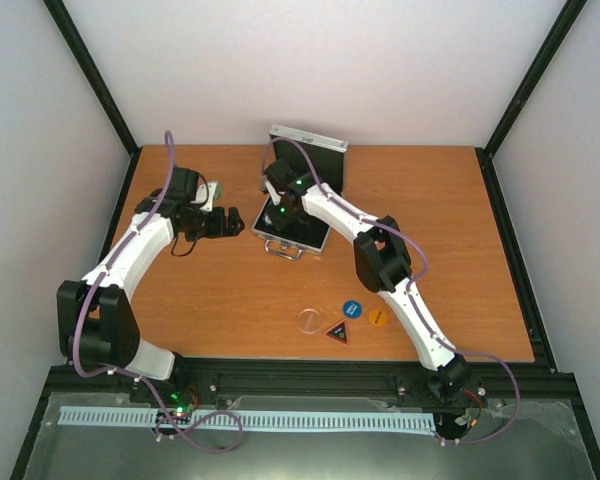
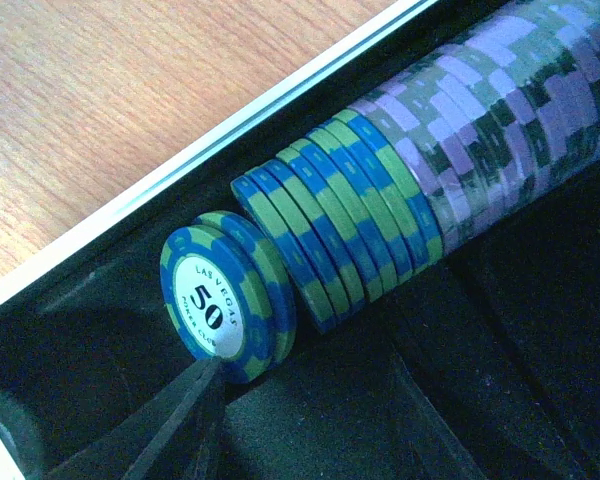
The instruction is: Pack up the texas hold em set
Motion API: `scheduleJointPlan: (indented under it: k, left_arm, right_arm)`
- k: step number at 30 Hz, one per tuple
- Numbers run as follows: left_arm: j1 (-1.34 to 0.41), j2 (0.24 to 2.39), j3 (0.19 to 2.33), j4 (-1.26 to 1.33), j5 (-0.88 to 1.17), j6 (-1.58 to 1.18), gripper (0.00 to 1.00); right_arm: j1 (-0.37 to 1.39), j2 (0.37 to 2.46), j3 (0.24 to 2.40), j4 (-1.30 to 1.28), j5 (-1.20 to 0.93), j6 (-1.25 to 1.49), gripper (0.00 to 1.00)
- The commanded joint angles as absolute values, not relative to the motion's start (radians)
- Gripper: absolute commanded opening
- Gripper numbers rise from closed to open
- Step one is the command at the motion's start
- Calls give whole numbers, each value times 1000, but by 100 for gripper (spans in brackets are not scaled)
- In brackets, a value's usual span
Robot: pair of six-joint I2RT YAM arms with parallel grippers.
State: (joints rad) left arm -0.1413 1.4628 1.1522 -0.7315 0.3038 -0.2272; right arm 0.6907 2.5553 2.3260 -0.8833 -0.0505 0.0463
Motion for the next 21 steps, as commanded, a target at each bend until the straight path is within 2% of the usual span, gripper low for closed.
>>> scheduleJointPlan:
  k: [1,15,18,21]
  left_arm:
    - [-136,1440,1154,-715,316,-218,100]
    - [-136,1430,1138,-709,323,-221,100]
    - [-136,1426,1137,-711,325,-220,100]
    - [-137,1424,1143,-715,324,-219,100]
  right_arm:
    - [708,2493,2315,-900,-7,51,46]
    - [754,2475,2294,-874,11,58,49]
    - [756,2507,2333,-887,41,62,54]
    - [756,2534,2360,-887,63,63,55]
